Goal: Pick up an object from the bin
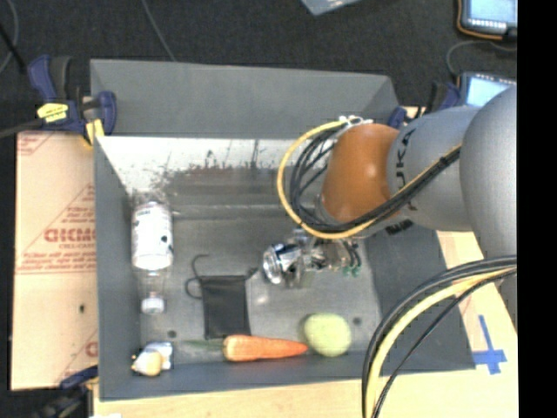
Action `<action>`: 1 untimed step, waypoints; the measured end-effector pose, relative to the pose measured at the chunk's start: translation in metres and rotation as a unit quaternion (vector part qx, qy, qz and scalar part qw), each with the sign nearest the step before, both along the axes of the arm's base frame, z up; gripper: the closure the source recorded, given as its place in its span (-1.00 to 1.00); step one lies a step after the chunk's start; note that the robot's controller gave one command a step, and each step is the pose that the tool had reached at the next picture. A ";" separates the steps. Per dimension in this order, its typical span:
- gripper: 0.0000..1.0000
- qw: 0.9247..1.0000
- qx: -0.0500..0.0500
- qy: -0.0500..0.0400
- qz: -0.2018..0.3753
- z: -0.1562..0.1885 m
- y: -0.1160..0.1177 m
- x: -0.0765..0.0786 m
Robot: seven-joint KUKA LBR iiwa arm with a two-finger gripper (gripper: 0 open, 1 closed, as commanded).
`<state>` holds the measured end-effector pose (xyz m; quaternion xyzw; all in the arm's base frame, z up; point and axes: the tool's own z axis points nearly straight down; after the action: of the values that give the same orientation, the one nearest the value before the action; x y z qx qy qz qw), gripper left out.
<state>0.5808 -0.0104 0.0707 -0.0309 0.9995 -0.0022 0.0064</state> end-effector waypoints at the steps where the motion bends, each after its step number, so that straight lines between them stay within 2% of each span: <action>1: 1.00 1.000 0.000 0.000 0.000 0.002 0.000 -0.001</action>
Offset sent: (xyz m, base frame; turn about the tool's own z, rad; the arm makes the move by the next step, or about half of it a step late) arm -0.0001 -0.0001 0.0310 0.0000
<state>0.5802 -0.0105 0.0731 -0.0312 0.9995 -0.0022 0.0060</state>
